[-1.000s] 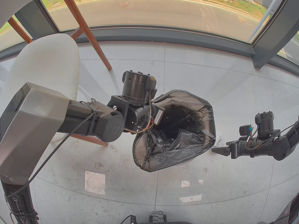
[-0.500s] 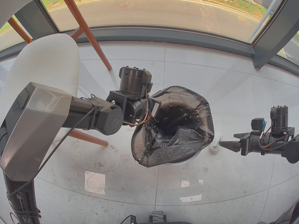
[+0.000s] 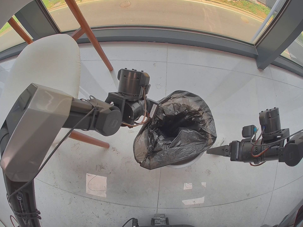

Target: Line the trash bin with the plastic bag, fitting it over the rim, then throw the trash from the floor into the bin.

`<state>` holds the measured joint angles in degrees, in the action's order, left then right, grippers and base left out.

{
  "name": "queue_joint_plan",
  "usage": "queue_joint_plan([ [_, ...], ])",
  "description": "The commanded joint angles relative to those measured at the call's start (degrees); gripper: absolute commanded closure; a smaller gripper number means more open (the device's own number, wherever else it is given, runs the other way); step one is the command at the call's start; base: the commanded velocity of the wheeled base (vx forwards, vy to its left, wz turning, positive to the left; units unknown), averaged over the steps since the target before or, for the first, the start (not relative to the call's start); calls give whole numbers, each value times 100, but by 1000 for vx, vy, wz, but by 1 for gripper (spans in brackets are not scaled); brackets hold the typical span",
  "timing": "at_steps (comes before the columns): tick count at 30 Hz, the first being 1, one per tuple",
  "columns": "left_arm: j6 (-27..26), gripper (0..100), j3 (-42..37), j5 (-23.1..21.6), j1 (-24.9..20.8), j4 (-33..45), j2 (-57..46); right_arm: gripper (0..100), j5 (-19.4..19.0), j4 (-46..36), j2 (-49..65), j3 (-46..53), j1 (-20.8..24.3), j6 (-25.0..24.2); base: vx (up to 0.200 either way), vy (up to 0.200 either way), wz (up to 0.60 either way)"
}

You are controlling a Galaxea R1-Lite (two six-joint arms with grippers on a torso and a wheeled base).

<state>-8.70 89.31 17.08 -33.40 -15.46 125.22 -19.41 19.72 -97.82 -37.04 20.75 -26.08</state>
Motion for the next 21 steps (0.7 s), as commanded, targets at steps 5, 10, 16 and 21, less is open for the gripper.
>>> queue_joint_plan([
  [5,369,0,-959,15,-272,-1,-1070,0,420,-197,-1038,-770,430,-970,0,0,0],
  [10,501,0,-1109,15,-325,-1,-1413,0,455,-329,-1398,-1218,588,-1611,0,0,0],
  [16,510,0,-1082,15,-307,-19,-1518,0,543,-470,-1776,-1579,650,-1857,0,0,0],
  [21,501,0,-1047,24,-307,-238,-1492,0,605,-461,-2057,-1886,623,-1892,0,0,0],
])
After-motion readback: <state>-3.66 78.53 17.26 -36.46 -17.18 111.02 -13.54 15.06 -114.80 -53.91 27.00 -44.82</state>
